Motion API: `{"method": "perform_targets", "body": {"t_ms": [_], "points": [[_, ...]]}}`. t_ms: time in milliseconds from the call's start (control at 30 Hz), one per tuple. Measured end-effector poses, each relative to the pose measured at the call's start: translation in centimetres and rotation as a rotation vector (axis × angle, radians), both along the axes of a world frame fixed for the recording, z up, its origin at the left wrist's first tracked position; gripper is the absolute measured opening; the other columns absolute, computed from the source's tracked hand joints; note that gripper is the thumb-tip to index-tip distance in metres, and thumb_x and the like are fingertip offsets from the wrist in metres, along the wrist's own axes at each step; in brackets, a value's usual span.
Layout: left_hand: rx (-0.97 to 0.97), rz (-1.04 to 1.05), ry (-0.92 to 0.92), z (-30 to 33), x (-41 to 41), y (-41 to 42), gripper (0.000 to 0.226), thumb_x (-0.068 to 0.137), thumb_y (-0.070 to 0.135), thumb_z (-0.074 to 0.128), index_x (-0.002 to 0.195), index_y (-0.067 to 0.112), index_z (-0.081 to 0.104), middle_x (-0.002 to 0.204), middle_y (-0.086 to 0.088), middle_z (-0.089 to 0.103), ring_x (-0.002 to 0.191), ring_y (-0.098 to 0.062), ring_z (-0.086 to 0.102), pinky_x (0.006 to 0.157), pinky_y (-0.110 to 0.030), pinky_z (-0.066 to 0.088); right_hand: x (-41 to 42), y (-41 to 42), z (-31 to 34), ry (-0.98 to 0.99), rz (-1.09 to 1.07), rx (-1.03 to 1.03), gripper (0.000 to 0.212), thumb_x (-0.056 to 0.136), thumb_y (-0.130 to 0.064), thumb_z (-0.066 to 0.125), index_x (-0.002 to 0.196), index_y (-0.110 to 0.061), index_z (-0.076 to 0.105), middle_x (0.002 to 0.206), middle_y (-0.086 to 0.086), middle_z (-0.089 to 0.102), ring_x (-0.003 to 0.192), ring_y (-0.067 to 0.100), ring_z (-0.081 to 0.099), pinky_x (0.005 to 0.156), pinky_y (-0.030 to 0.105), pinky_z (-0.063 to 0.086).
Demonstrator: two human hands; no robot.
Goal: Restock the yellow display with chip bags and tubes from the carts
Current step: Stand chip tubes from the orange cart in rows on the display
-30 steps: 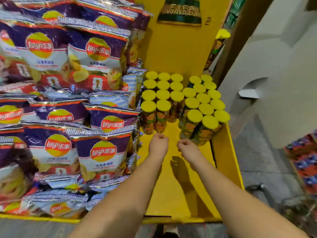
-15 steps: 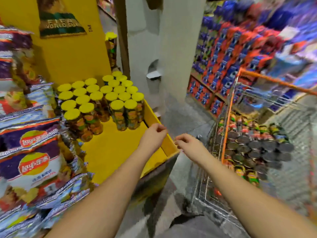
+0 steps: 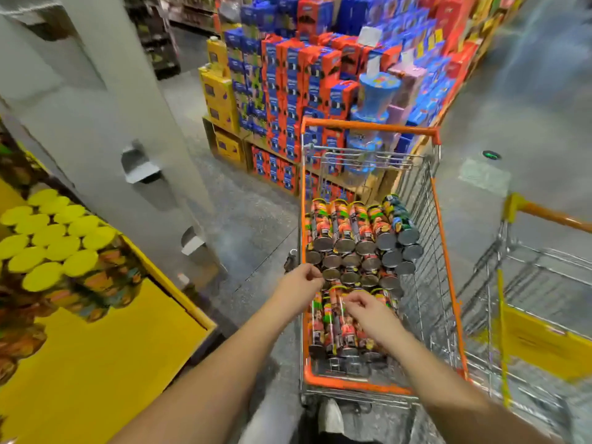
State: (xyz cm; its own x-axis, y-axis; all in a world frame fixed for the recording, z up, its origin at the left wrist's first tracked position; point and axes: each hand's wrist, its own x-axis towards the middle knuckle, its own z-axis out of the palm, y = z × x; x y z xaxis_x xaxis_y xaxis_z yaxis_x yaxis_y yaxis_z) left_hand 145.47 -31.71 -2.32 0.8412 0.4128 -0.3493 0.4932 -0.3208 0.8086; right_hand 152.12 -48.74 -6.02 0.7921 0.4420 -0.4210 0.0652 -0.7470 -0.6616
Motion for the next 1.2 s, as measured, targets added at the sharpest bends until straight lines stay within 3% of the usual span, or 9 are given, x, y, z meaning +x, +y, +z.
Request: {"method": "perform_targets", "body": {"t_ms": [133,233,367,467,567,700,800,1000,1200], "points": [[-0.068,-0.021,0.130,-3.5,4.9,-2.8,0.006,0.088,0.025,0.058,0.089,0.019,0.061,0.073,0.001,0.060,0.067,-0.018,0.055,0.059,-0.026,0.041,5.4,-4.0,-3.9,0.102,-0.149,-0.053,0.014,0.097,-0.026,0.049,0.101,-0.022,0.062,0.081,-0.002,0.062,0.069,0.015,0.055,0.059,0.023,0.039],[-0.087,-0.039,0.263,-7.7,8.6,-4.7,0.014,0.091,0.028,0.052,0.093,0.018,0.061,0.079,-0.008,0.065,0.062,-0.021,0.053,0.058,-0.028,0.039,9.2,-6.7,-8.4,0.182,-0.208,-0.138,0.012,0.096,-0.028,0.051,0.100,-0.022,0.061,0.095,0.005,0.067,0.081,0.020,0.060,0.070,0.024,0.045],[-0.103,-0.043,0.479,-13.8,11.6,-6.3,0.028,0.094,0.028,0.056,0.115,0.010,0.059,0.105,-0.018,0.069,0.077,-0.025,0.062,0.065,-0.030,0.050,13.5,-10.7,-21.4,0.270,-0.233,-0.313,0.027,0.085,-0.053,0.054,0.099,-0.031,0.056,0.096,0.004,0.063,0.098,0.031,0.064,0.090,0.039,0.051],[-0.172,-0.042,0.633,-17.8,12.8,-7.2,0.039,0.092,0.027,0.058,0.125,0.005,0.056,0.111,-0.015,0.068,0.093,-0.028,0.065,0.079,-0.032,0.056,13.5,-10.3,-19.8,0.336,-0.290,-0.258,0.013,0.083,-0.039,0.060,0.081,-0.027,0.054,0.088,0.002,0.061,0.088,0.025,0.064,0.084,0.038,0.055],[-0.122,-0.095,0.768,-21.4,13.8,-7.9,0.050,0.092,0.036,0.055,0.129,0.004,0.051,0.118,-0.014,0.065,0.109,-0.030,0.061,0.091,-0.036,0.050,14.2,-9.4,-19.4,0.368,-0.405,-0.212,0.016,0.086,-0.021,0.064,0.100,-0.014,0.066,0.096,0.007,0.069,0.084,0.023,0.064,0.076,0.034,0.053],[-0.140,-0.050,0.828,-24.0,14.7,-8.5,0.054,0.098,0.030,0.051,0.140,0.001,0.034,0.128,-0.016,0.059,0.116,-0.031,0.056,0.093,-0.035,0.046,14.1,-8.7,-20.2,0.414,-0.419,-0.270,0.064,0.092,-0.037,0.062,0.145,-0.011,0.036,0.134,0.014,0.054,0.112,0.029,0.056,0.081,0.024,0.042],[-0.207,0.038,0.815,-25.9,15.1,-9.3,0.058,0.094,0.026,0.061,0.138,-0.001,0.033,0.126,-0.015,0.056,0.113,-0.031,0.056,0.094,-0.035,0.046,13.9,-9.2,-21.6,0.443,-0.413,-0.275,0.062,0.093,-0.033,0.063,0.143,-0.013,0.034,0.127,0.011,0.059,0.094,0.022,0.056,0.068,0.016,0.036],[-0.222,0.196,0.810,-28.4,14.2,-10.1,0.068,0.085,0.034,0.071,0.134,0.007,0.033,0.117,-0.011,0.056,0.095,-0.027,0.058,0.075,-0.032,0.045,13.4,-9.5,-24.0,0.482,-0.484,-0.226,0.043,0.086,-0.028,0.071,0.119,-0.025,0.044,0.101,-0.005,0.062,0.074,0.007,0.055,0.074,0.021,0.043],[-0.213,0.211,0.754,-27.7,14.1,-9.9,0.052,0.083,0.027,0.073,0.119,0.007,0.043,0.097,-0.005,0.056,0.076,-0.018,0.056,0.067,-0.029,0.046,14.0,-9.7,-24.1,0.566,-0.515,-0.193,0.065,0.086,-0.020,0.067,0.141,-0.012,0.034,0.101,0.002,0.057,0.085,0.016,0.055,0.077,0.025,0.043]]}}
